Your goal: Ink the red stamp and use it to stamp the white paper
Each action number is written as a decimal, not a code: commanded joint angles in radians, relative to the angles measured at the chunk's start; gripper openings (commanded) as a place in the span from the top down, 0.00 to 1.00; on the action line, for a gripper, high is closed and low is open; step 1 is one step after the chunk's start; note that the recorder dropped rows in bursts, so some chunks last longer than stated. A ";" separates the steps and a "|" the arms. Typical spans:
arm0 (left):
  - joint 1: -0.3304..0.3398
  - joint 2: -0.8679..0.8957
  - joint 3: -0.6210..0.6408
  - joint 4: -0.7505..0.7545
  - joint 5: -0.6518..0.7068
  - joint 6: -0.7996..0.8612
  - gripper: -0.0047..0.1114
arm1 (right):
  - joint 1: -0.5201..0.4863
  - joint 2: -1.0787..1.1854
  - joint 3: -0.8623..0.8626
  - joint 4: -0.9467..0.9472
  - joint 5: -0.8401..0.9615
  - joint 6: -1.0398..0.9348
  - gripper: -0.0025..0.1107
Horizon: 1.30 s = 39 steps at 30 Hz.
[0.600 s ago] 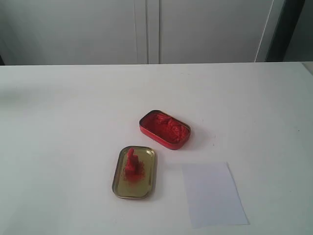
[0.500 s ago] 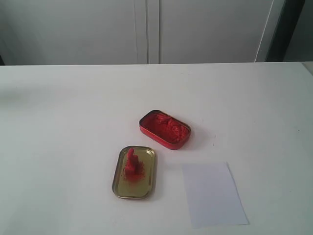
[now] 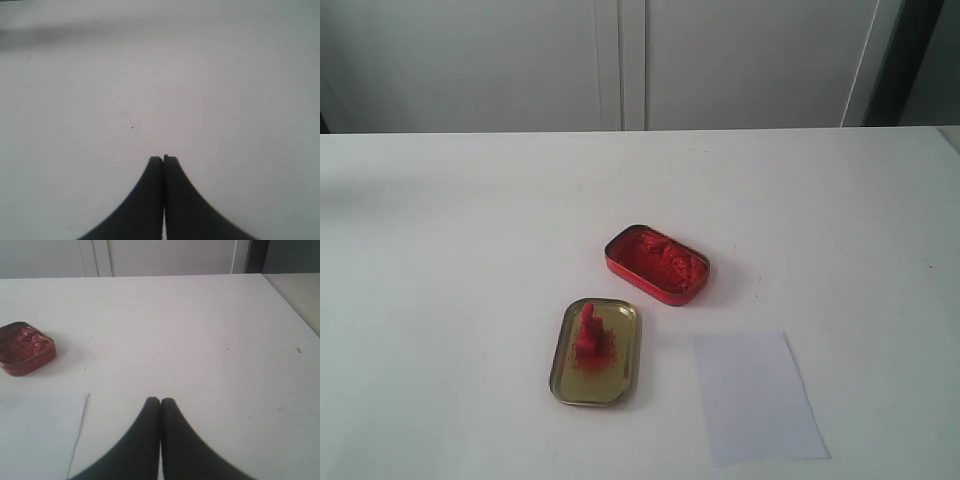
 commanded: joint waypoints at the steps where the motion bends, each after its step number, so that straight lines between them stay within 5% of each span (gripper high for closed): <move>1: 0.001 -0.004 0.004 0.000 -0.003 -0.002 0.96 | -0.006 -0.004 0.004 -0.010 -0.014 0.003 0.98; 9: 0.001 -0.004 0.004 0.000 -0.023 -0.002 0.96 | -0.006 -0.004 0.004 -0.010 -0.014 0.003 0.98; 31: 0.001 -0.004 0.004 0.000 -0.489 -0.002 0.96 | -0.006 -0.004 0.004 -0.010 -0.014 0.003 0.98; 39: 0.001 -0.004 0.004 0.000 -0.555 -0.005 0.96 | -0.006 -0.004 0.004 -0.010 -0.014 0.003 0.98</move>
